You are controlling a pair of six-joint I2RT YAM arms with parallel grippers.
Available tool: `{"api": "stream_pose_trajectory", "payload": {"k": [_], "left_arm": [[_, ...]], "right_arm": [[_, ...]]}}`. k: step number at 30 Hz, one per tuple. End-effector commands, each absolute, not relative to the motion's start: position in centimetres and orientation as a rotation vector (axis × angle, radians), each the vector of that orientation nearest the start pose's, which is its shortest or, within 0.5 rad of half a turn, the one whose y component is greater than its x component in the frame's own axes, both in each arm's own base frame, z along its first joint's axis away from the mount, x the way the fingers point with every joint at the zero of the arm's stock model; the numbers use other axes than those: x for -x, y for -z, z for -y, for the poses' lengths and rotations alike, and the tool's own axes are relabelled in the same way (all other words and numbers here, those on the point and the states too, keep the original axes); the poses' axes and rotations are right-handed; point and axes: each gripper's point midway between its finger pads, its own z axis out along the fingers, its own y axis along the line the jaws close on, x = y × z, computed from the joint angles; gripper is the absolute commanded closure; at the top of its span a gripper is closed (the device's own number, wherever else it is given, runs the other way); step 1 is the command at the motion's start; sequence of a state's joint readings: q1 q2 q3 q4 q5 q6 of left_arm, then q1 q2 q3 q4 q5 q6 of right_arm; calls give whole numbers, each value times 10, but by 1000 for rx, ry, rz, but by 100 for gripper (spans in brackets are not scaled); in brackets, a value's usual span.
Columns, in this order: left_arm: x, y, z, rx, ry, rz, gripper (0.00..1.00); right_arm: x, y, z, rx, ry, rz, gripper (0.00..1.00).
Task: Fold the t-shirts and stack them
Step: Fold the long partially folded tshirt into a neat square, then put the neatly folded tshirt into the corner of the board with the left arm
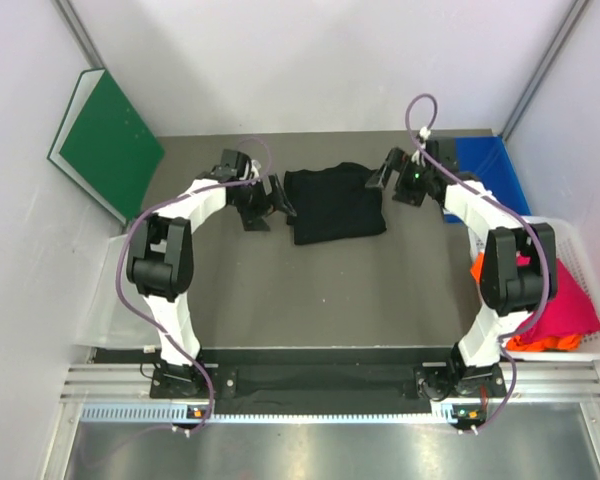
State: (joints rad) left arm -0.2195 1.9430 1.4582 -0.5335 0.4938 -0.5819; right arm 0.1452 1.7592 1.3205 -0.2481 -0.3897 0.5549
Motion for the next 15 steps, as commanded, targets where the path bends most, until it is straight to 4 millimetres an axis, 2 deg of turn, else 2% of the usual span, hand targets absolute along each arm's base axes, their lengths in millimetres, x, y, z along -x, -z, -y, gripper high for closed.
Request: {"api": "stream_pose_trajectory", "payload": {"k": [1,5,12,15], "left_arm": [[-409,-90,205,306,960,-2648,1],[-412,-70,215,304,934,-2685,1],[-442,-47,239,278,908,-2696,1],[-451,-32,249,267,891,-2717,1]], "right_arm": [[-422,-122,-144,-293,-794,-2409,0],[-416,-117,-144,-293,-800,-2425,0],[-414,-125,-137,-300,-791,-2418,0],[-412,-122,-132,-314,-781,-2433,0]]}}
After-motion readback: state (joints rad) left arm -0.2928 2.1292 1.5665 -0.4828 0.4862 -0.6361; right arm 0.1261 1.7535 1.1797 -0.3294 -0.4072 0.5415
